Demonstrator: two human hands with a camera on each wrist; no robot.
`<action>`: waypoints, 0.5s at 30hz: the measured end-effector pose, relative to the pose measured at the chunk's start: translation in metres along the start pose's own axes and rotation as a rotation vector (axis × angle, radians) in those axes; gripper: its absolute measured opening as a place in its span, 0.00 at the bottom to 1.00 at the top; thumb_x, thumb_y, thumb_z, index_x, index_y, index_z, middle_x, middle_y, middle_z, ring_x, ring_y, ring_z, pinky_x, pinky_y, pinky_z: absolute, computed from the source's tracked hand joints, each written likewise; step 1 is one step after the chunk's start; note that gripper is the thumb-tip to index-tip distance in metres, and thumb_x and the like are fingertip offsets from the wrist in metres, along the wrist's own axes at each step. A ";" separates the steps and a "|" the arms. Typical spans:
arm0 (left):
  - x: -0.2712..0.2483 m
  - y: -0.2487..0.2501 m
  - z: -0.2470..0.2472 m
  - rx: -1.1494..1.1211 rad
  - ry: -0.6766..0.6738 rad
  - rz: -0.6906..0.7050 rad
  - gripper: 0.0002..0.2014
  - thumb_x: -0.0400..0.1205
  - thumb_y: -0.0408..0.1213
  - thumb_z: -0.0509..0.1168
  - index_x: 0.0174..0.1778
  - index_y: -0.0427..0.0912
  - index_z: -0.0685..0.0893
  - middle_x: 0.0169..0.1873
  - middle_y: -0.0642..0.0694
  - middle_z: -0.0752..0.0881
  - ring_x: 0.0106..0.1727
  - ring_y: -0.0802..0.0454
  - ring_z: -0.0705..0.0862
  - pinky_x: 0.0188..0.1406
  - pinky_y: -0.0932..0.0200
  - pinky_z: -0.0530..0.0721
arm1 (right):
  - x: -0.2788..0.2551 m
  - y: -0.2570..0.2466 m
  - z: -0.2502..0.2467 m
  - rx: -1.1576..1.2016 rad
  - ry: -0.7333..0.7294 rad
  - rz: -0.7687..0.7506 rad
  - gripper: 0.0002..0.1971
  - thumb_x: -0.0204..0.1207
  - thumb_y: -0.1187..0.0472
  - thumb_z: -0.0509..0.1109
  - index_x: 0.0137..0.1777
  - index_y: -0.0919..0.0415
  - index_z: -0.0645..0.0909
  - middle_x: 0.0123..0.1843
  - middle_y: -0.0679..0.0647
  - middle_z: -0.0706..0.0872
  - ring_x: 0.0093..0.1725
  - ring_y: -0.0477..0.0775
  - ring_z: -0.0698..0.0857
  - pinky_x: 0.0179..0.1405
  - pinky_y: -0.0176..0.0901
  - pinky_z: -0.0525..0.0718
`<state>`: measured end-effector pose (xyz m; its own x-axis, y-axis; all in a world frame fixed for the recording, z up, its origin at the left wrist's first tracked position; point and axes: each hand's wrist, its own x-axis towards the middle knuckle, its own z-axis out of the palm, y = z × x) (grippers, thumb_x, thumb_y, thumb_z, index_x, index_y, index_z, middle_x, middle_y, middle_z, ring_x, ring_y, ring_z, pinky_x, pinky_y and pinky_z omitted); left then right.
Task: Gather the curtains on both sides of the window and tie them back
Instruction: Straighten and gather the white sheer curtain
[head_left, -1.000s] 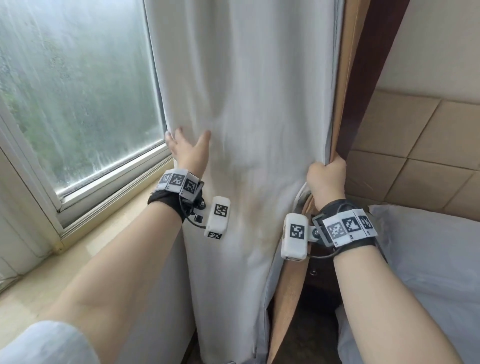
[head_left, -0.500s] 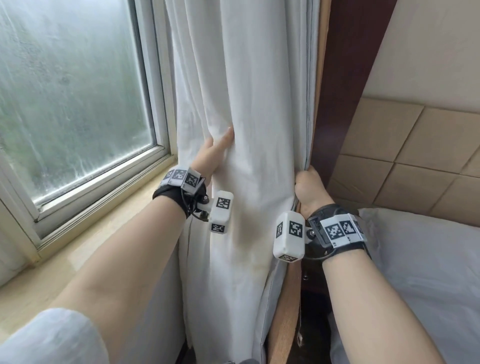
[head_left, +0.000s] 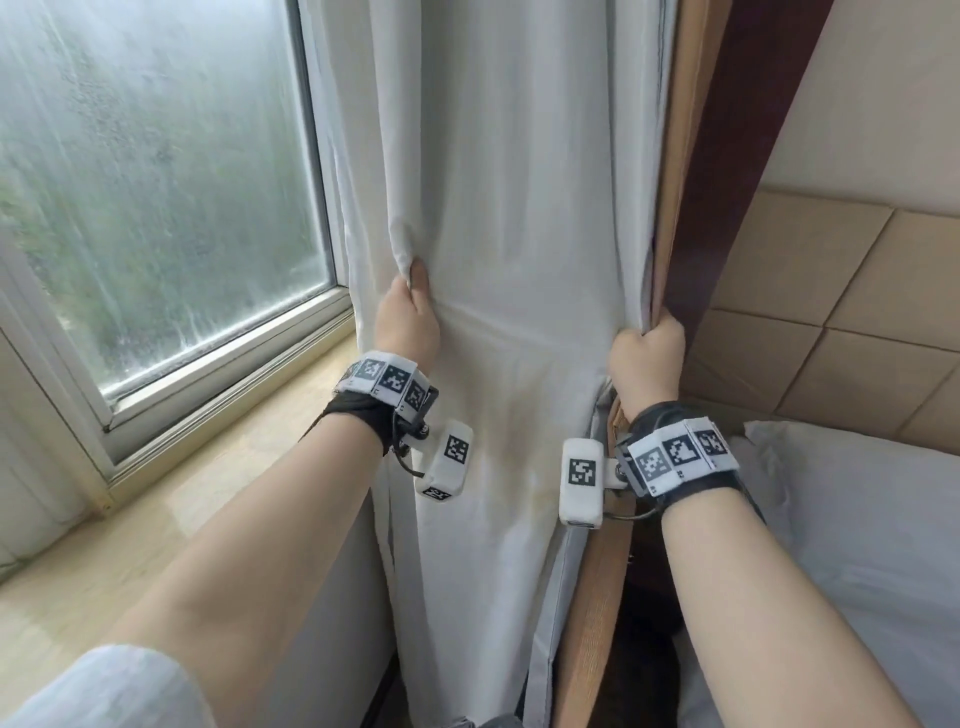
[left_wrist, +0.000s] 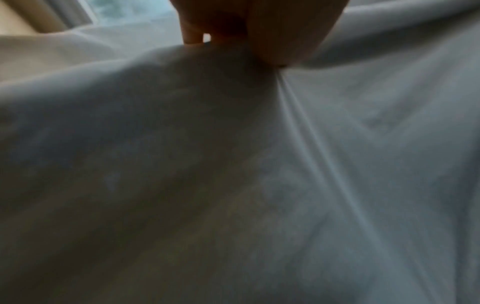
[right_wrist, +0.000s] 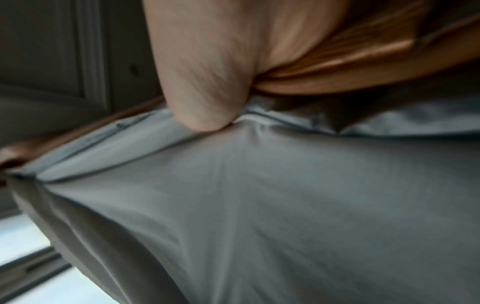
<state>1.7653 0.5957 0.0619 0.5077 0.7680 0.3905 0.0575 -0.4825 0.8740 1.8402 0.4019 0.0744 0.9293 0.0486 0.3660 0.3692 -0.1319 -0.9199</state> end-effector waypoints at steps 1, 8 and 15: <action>-0.002 -0.003 -0.003 0.029 0.034 0.028 0.25 0.88 0.49 0.44 0.70 0.36 0.75 0.65 0.37 0.79 0.67 0.41 0.76 0.67 0.56 0.68 | -0.002 0.000 0.002 -0.055 0.016 -0.034 0.22 0.71 0.79 0.52 0.61 0.73 0.79 0.52 0.61 0.84 0.51 0.54 0.81 0.45 0.29 0.72; -0.018 -0.011 -0.026 -0.025 0.318 0.303 0.17 0.86 0.36 0.49 0.49 0.25 0.79 0.47 0.37 0.74 0.46 0.49 0.70 0.50 0.69 0.65 | -0.013 -0.003 0.023 -0.336 -0.030 -0.085 0.18 0.71 0.75 0.55 0.59 0.70 0.77 0.56 0.69 0.85 0.56 0.70 0.82 0.52 0.52 0.79; -0.053 0.012 -0.029 -0.199 0.181 0.163 0.23 0.78 0.52 0.67 0.62 0.43 0.74 0.47 0.54 0.79 0.51 0.57 0.78 0.54 0.62 0.76 | -0.027 -0.006 0.046 -0.309 -0.121 -0.092 0.17 0.70 0.74 0.54 0.58 0.71 0.76 0.54 0.69 0.85 0.55 0.70 0.83 0.55 0.61 0.82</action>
<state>1.7143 0.5612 0.0596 0.3343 0.7582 0.5599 -0.1910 -0.5272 0.8280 1.8126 0.4472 0.0634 0.8928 0.1888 0.4089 0.4499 -0.4144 -0.7911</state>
